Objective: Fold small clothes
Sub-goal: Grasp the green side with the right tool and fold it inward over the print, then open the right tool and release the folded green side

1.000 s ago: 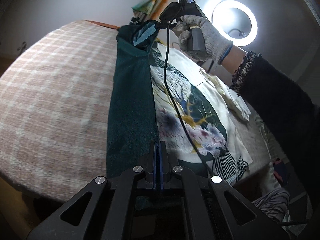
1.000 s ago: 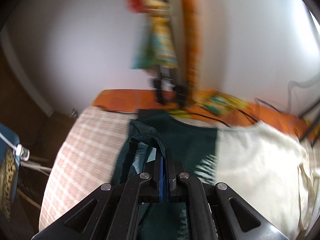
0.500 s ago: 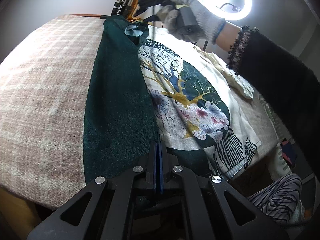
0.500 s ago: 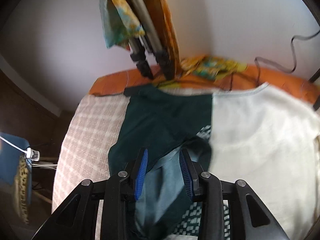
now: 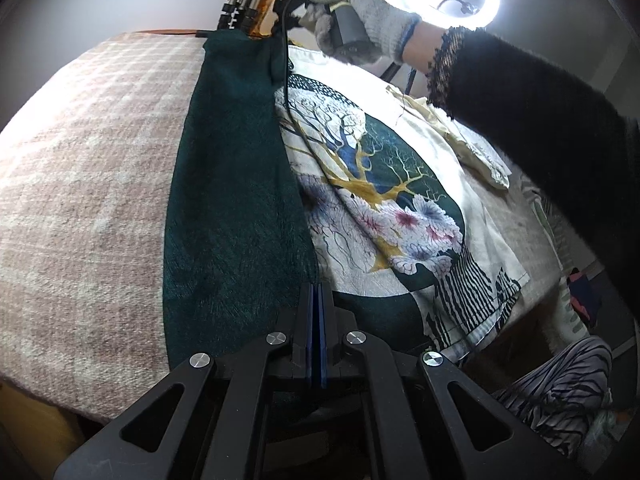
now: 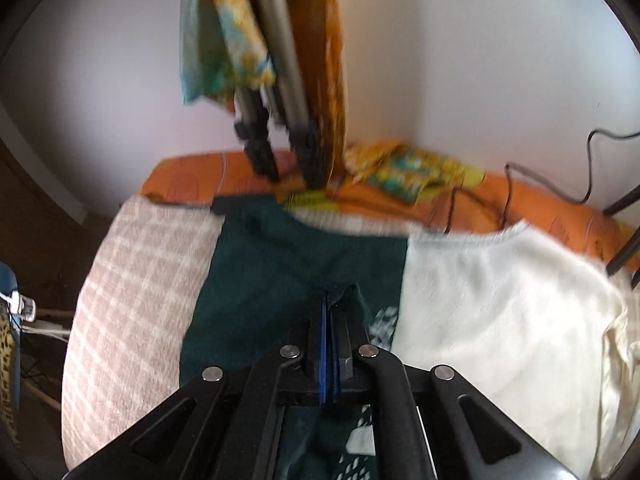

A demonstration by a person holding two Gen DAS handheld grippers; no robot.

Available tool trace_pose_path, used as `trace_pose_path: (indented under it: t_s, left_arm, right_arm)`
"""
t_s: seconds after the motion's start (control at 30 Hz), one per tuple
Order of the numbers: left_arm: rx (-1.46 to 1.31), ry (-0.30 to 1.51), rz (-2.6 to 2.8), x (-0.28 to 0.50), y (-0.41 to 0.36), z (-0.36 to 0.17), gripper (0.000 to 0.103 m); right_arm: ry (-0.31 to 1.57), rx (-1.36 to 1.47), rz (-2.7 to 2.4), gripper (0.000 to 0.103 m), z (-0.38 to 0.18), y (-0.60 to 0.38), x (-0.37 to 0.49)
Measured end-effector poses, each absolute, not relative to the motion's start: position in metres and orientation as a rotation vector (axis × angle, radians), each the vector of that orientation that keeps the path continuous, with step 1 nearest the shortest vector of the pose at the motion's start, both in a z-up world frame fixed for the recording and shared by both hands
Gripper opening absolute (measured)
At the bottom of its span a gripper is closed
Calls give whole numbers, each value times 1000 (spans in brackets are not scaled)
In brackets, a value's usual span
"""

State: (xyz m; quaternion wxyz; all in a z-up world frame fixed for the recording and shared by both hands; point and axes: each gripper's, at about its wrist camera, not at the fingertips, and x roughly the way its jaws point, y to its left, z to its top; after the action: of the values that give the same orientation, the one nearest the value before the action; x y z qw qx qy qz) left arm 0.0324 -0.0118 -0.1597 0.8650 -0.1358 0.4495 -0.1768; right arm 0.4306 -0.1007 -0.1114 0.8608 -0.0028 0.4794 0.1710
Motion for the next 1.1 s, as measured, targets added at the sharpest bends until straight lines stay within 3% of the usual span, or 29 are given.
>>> trace_pose_path:
  t_s: [0.17,0.23,0.27,0.3,0.33,0.6,0.83,1.1]
  left_arm:
    - [-286,961,-411,34,-17,-161,1]
    - [-301,963,-456,32,-21,-161,11]
    - [-302,964,-475,31,-22,-160,25]
    - [-300,962,-493,29,-24,-159,36]
    - [-298,956,-504,26,-24,-157,38]
    - [-220,861,-476,2,-15,-129,39]
    - [-127,801,-471,-6,-43,-113,39]
    - [-57,797,-603,-2,-125,-119,39]
  right_arm:
    - [1041,-39,337,5,-126,-104,440]
    - [1045,-59,301,20,-128,-108,441]
    - [1048,-41,295,29,-127,-115,439]
    - [1044,-12,305,30,-124,-122,436]
    - [1032,25,326,31,-116,-132,432]
    - [888,88,384,54,-48,-199,374]
    - [814,102,392,54,-13,-280,317]
    - [788,138,346,54,-3,-382,276]
